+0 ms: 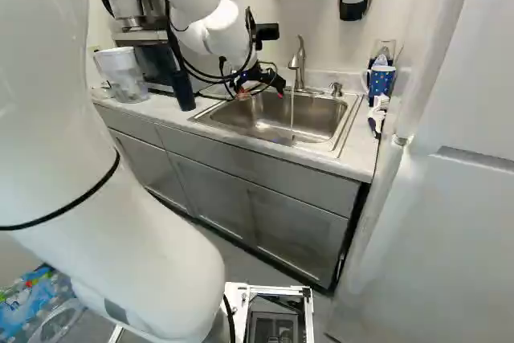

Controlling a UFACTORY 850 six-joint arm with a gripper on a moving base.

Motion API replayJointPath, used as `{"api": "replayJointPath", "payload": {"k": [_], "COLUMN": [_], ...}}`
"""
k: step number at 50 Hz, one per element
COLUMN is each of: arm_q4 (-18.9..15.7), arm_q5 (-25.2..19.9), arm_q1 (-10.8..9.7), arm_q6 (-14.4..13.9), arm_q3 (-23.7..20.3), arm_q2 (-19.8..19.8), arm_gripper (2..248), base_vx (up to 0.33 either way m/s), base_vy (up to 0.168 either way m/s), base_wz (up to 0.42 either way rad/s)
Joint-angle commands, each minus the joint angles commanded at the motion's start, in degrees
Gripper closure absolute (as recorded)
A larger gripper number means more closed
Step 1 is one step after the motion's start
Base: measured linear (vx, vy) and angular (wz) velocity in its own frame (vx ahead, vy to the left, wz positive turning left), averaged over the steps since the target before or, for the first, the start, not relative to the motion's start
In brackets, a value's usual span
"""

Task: Rinse the cup and place it in the tray

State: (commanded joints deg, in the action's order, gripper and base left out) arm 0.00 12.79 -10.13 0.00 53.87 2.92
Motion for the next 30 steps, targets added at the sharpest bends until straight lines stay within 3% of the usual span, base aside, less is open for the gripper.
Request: {"api": "replayJointPath", "payload": {"k": [30], "arm_q4": [0.0], "arm_q5": [0.0], "arm_q1": [-3.5], "arm_q6": [0.0], "arm_q3": [-1.1], "arm_q2": [1.1], "arm_gripper": [3], "base_vx": [0.000], "base_vy": [0.000], "base_wz": [0.000]}}
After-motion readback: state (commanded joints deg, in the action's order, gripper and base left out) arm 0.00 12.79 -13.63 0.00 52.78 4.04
